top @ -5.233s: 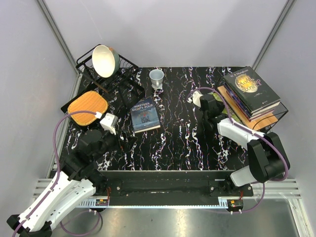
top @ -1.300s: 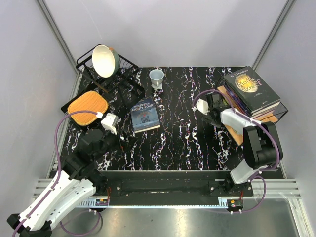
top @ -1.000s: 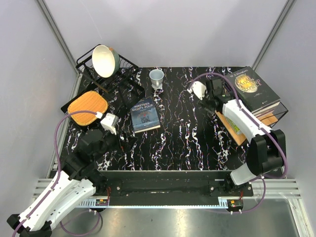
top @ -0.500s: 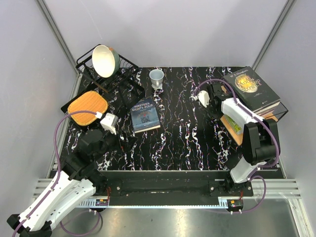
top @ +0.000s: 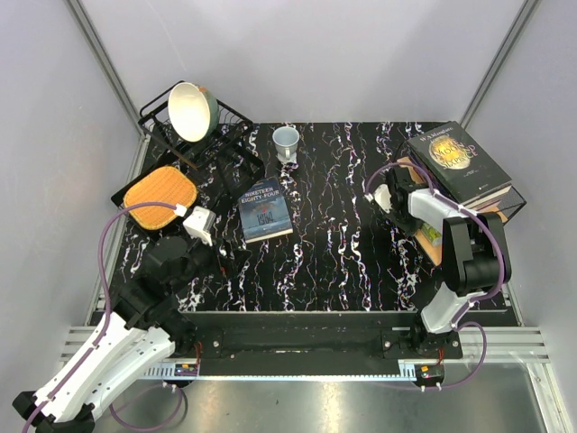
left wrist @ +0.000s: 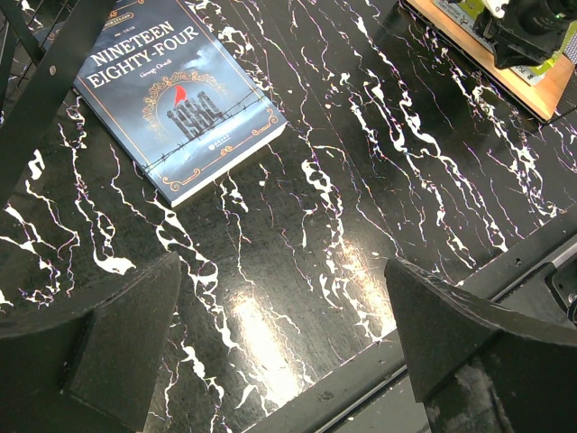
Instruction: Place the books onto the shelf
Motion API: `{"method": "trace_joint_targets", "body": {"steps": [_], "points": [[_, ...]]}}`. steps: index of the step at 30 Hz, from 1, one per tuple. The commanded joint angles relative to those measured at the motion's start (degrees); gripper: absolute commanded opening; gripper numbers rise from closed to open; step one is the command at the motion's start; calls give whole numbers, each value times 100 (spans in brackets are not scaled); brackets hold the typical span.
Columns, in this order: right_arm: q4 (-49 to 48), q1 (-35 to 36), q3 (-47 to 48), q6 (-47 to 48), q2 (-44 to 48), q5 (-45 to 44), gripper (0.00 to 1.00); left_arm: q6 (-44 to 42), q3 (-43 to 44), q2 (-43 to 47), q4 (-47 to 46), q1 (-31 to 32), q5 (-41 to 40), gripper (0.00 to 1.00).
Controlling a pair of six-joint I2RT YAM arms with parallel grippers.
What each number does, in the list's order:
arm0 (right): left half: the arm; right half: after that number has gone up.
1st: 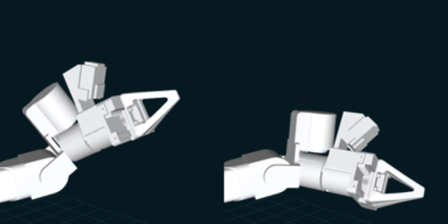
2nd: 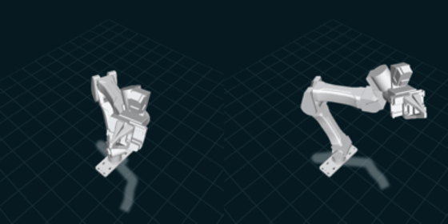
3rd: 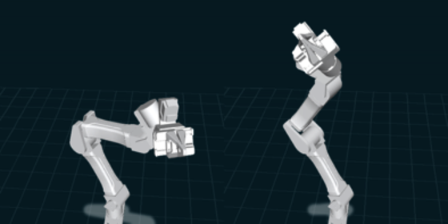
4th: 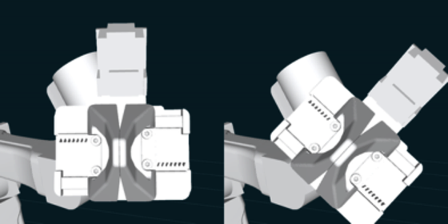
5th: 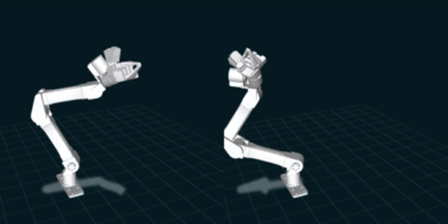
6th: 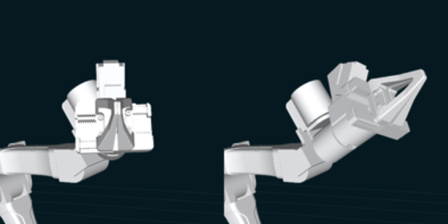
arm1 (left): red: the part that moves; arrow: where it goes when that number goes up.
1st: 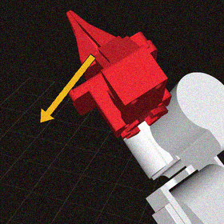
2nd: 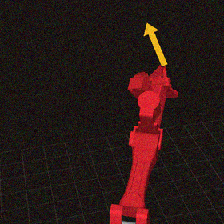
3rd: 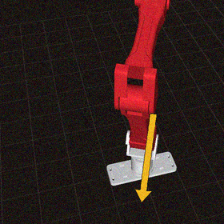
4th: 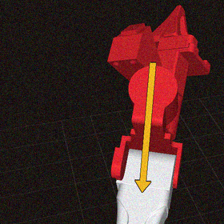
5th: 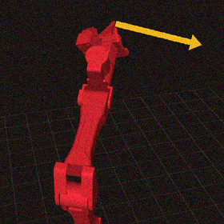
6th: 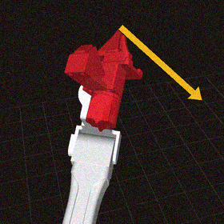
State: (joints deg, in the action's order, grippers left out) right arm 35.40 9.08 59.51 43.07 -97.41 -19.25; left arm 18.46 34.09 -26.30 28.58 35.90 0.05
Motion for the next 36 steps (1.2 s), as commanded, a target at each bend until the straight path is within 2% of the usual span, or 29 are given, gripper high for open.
{"method": "trace_joint_targets", "body": {"steps": [1, 10, 14, 17, 18, 19, 22, 23, 26, 31, 34, 36], "points": [[-244, -134, -132, 114, 90, -360, 29, -18, -16, 3, -309, -13, -41, 99], [-244, -205, -352, 175, 345, -493, 29, -18, -16, -6, -318, -13, -41, 99], [28, -214, -300, 167, 599, -98, 30, -18, -16, -24, -327, -13, -41, 99], [800, -205, 155, 71, 951, 937, 34, 35, 1, -59, -318, -22, -41, 99], [1037, -196, 332, 9, 1143, 1697, 36, 61, 19, -94, -309, -22, -41, 99], [1448, -196, 516, -122, 1241, 2114, 39, 88, 45, -120, -292, -22, -41, 99], [1838, -205, 1507, -614, 1583, 3389, 51, 254, 124, -243, -291, -22, -49, 99], [1865, -205, 1685, -737, 1706, 3775, 53, 350, 177, -331, -300, -22, -58, 99], [1822, -205, 2248, -1159, 1804, 4182, 59, 553, 282, -515, -318, -30, -58, 99], [1664, -205, 2601, -1424, 1883, 4892, 62, 939, 292, -779, -493, -65, -41, 99], [1436, -196, 2409, -1661, 2014, 5500, 70, 1185, 239, -999, -677, -118, 231, 99], [927, -196, 2015, -2020, 2173, 6089, 83, 1309, 221, -1218, -722, -215, 302, 99]]}}
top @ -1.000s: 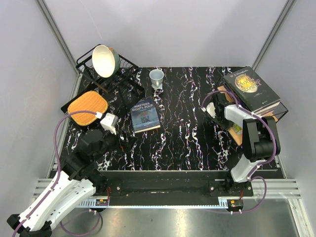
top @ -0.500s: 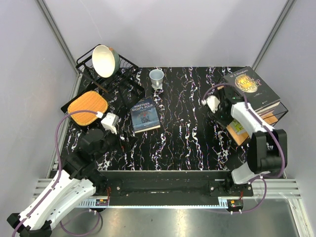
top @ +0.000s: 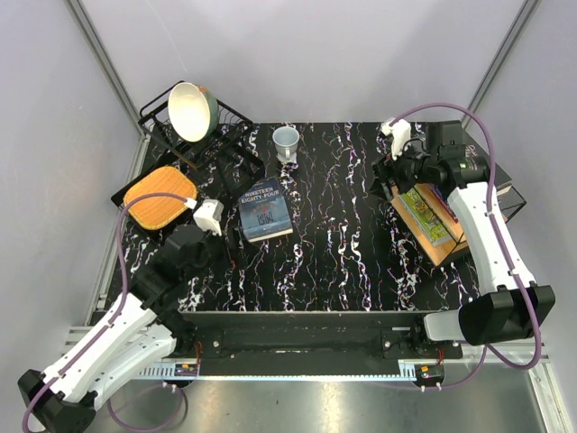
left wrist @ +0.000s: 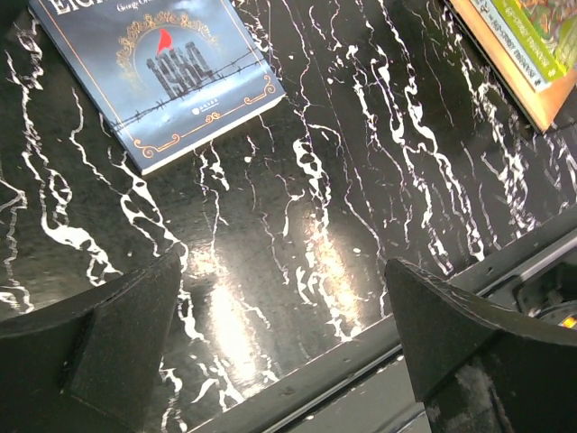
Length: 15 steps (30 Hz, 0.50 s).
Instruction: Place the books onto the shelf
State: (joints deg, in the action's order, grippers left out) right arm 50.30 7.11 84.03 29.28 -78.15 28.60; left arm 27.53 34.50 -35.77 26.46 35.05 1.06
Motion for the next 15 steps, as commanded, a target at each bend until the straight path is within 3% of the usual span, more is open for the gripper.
{"method": "trace_joint_targets", "body": {"steps": [1, 3, 7, 15], "points": [[-792, 0, -614, -825, 291, 1480, 89, 498, 180, -360, -527, -191, 315, 99], [-1466, -8, -1087, -1387, 336, 2078, 100, 578, 197, -632, -545, -366, 455, 99], [-2304, -17, -1801, -2204, 265, 3018, 100, 631, 180, -1071, -589, -665, 614, 99], [-5089, -17, -3673, -3796, 950, 3617, 100, 762, -39, -1555, -1107, -780, 790, 99]]}}
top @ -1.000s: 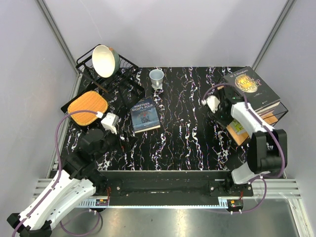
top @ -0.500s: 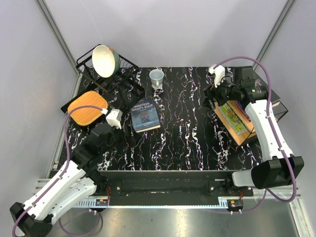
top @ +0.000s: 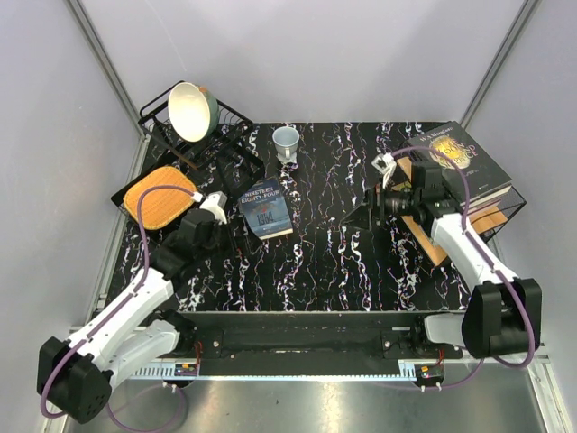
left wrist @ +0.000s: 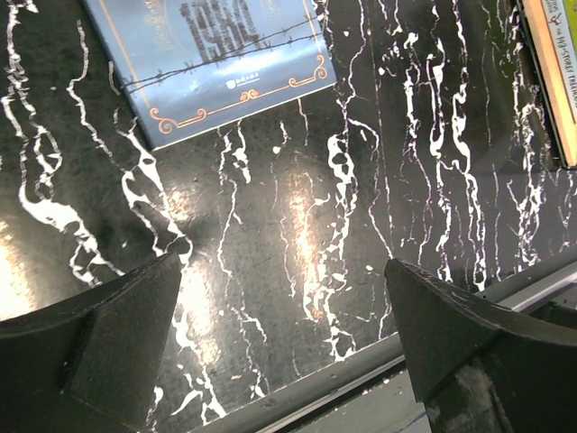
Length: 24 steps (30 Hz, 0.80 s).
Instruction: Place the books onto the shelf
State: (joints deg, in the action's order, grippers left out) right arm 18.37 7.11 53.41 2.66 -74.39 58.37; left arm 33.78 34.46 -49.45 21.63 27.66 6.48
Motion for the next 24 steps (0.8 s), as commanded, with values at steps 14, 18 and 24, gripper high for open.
{"method": "trace_joint_targets", "body": {"steps": [14, 18, 24], "points": [[-2365, -8, -982, -1470, 268, 658, 100, 410, -378, -416, -1134, -164, 161, 99], [-2312, 79, -920, -1470, 66, 588, 100, 287, -387, -477, -1134, -296, 99, 99], [-1646, 527, -517, -1005, -443, 132, 100, 129, -326, -662, -1240, -419, 46, 99]]}}
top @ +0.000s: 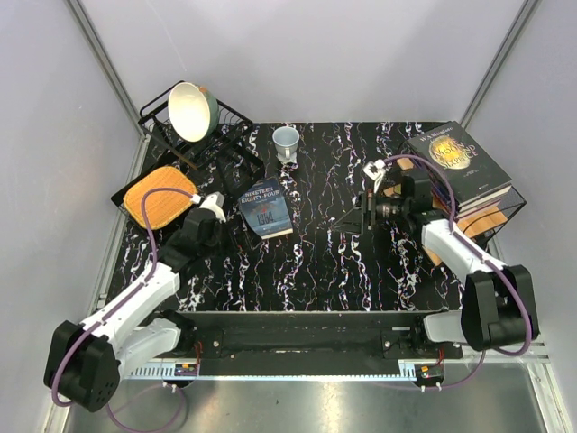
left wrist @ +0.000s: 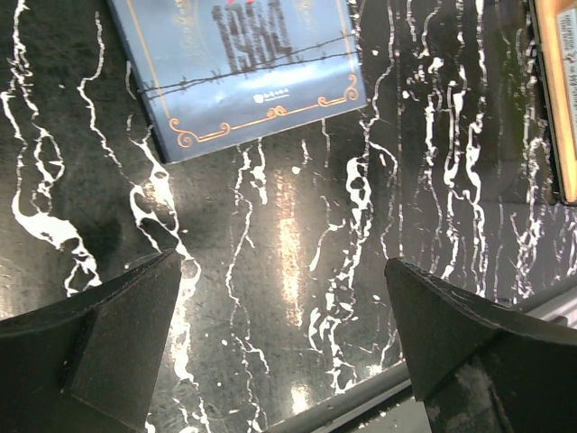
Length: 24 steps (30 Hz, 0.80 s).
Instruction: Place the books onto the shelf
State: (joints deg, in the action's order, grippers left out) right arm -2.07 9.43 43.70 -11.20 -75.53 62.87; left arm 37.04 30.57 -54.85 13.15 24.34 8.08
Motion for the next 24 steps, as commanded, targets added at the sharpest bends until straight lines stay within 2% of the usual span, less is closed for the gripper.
{"method": "trace_joint_targets", "body": {"steps": [1, 8, 11, 12, 18, 24], "points": [[617, 461, 542, 425, -462, -406, 100, -223, 72, -166, -392, -96, -113, 99], [989, 1287, 1700, 339, -1736, -1486, 99, -442, 221, -552, -585, -228, -201, 99], [1006, 1500, 2325, -451, -2430, -2565, 100, -487, 283, -745, -681, -289, -332, 99], [980, 1518, 2484, -993, -2788, -2735, 100, -496, 292, -825, -708, -324, -368, 99], [375, 1684, 3144, -2261, -3897, -2965, 100, -460, 564, -1536, -700, -421, -772, 99], [259, 1948, 3513, -2535, -4593, -3184, 100, -355, 810, -2362, -1094, -553, -799, 99]]}}
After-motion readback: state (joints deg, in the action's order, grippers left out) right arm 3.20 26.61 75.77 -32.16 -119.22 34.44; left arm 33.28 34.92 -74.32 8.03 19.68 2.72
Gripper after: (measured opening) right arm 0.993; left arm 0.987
